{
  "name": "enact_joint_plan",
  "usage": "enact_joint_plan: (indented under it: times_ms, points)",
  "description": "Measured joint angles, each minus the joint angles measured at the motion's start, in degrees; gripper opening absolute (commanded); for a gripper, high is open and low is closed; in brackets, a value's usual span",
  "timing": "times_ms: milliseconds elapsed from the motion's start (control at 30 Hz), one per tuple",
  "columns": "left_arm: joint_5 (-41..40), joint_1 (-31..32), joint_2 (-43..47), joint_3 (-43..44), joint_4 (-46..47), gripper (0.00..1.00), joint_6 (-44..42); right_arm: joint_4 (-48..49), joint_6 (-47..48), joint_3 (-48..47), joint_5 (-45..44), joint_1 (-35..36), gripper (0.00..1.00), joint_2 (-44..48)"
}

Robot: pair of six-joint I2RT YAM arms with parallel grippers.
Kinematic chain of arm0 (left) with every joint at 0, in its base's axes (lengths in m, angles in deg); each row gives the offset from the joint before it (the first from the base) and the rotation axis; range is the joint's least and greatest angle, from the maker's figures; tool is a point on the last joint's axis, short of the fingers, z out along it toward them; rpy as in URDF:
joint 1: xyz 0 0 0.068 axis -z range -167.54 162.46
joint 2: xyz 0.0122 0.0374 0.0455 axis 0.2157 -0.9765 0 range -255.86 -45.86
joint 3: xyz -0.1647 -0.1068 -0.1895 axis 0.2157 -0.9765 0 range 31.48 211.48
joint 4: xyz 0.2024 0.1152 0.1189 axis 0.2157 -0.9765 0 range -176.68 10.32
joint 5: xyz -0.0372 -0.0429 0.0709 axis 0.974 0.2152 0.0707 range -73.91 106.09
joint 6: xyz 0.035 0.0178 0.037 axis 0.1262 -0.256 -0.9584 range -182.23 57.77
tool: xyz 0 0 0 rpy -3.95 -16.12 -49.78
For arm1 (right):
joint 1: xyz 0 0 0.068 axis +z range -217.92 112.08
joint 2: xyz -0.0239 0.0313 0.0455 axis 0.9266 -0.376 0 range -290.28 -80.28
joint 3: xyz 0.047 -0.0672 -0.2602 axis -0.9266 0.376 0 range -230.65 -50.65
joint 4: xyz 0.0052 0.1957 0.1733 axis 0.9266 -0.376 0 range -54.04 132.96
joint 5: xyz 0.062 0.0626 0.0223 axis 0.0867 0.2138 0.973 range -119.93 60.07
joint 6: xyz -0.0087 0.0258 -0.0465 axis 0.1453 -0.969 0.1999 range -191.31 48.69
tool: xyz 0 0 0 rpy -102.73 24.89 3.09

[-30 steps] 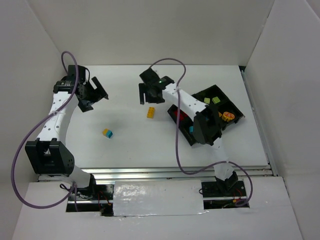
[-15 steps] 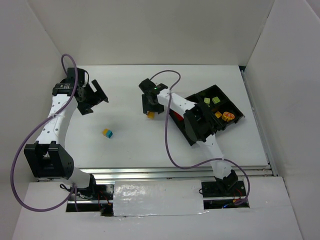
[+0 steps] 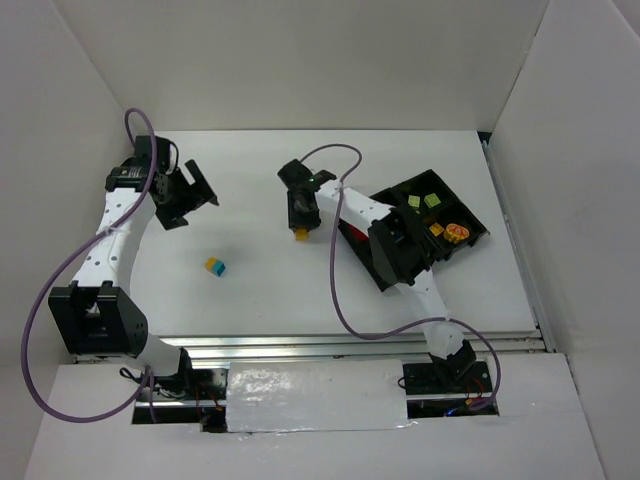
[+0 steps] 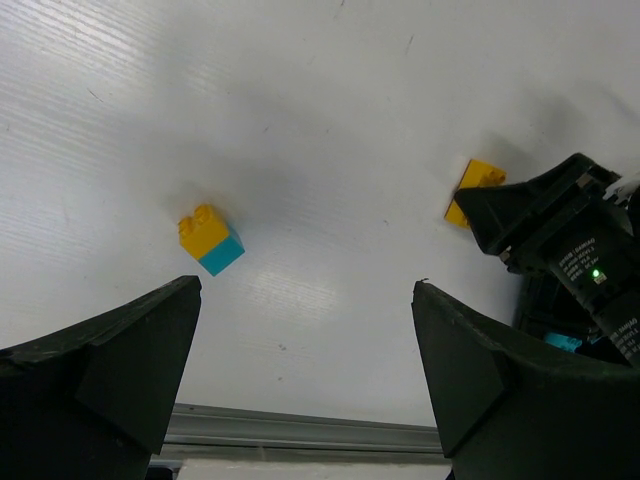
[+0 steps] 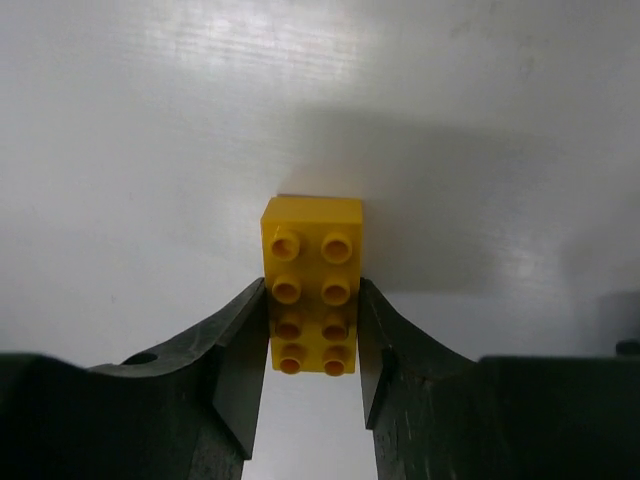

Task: Sort the legos into containers by color

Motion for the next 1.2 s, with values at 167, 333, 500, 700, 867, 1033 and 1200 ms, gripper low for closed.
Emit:
enact_joint_plan:
  times_ms: [167,333,500,700,867,1033,1200]
  points:
    - [-0.2,0.0,-0.1,-1.5,0.9,0.99,0.0,6.1,2.4,16.7,8.9,-0.6,0.0,13.7]
    - [-0.6,0.0,-0.1,-3.4,1.2,0.99,0.0,12.7,1.1,24.4,17.6,-9.2,0.0,34.4]
    - [-1.3,0.0,-0.1,-4.0,1.4,1.0,0.0,11.2,-1.0,21.9,10.0,-30.9,0.0,41.5]
    - [-2.9,0.0,-0.1,-4.4,1.2,0.99,0.2,2.1,-2.5,31.1,0.3,-45.0,0.0,40.7]
    - [-4.6,-0.2,-0.1,-4.4,0.7,1.0,0.2,-2.7,-2.9,37.4,-2.2,-49.0,0.02,40.7]
    - [-4.9,-0.2,-0.1,-4.4,0.5,0.99,0.1,-2.8,-2.8,37.2,-2.5,-49.5,0.51,40.1]
    - [-6.6,-0.4,-0.1,-4.4,-0.3,1.0,0.1,-2.8,-2.9,37.0,-1.6,-49.5,0.81,37.7]
